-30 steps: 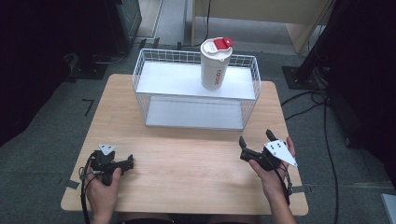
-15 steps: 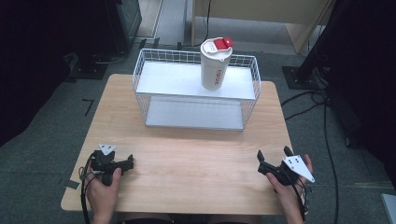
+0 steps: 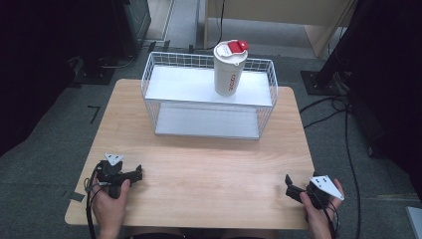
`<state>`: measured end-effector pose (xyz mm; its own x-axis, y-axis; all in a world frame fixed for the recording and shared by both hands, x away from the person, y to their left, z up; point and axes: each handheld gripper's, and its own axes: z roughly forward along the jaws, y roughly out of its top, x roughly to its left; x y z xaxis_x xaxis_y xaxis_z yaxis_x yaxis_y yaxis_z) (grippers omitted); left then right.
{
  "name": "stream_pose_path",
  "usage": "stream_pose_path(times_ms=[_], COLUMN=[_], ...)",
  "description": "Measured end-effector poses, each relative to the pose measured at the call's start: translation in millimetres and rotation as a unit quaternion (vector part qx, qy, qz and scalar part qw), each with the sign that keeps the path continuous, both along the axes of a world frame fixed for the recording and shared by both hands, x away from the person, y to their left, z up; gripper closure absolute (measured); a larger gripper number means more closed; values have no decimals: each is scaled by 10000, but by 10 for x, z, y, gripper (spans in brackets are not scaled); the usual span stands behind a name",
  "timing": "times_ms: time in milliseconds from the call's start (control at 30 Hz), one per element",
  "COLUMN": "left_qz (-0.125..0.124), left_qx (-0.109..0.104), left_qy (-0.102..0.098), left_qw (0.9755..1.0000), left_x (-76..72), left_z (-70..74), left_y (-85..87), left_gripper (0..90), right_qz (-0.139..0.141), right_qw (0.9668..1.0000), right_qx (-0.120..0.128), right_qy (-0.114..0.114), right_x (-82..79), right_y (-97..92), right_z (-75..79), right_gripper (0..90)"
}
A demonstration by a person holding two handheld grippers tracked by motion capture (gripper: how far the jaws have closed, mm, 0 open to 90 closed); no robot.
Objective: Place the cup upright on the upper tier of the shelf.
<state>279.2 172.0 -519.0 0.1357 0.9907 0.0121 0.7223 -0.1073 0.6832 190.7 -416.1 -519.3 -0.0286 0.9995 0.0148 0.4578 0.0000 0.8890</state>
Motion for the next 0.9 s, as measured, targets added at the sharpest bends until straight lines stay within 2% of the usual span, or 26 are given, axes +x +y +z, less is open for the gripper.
stream_pose_path(times_ms=[167, 333, 467, 533, 900], left_qz=[5, 6, 3, 10, 9], left_qx=[-4, -6, -1, -5, -8], left_qy=[-6, -9, -5, -9, -11], left_qw=[10000, 10000, 10000, 10000, 10000], left_x=[0, 0, -1, 0, 0], left_z=[-1, -1, -1, -1, -2], left_y=[-1, -1, 0, -1, -1], left_gripper=[0, 0, 0, 0, 0], right_qz=[-154, -11, -27, 4, 113], right_qw=[9980, 9926, 9893, 9885, 9883], right_qx=[-86, -186, -70, 22, -13], right_qy=[608, 1196, 1458, 1511, 1522], right_x=[35, 64, 60, 48, -3], right_y=[-33, -32, -61, -84, -118], right_z=[-20, -52, -70, -75, -76], right_gripper=[0, 0, 0, 0, 0])
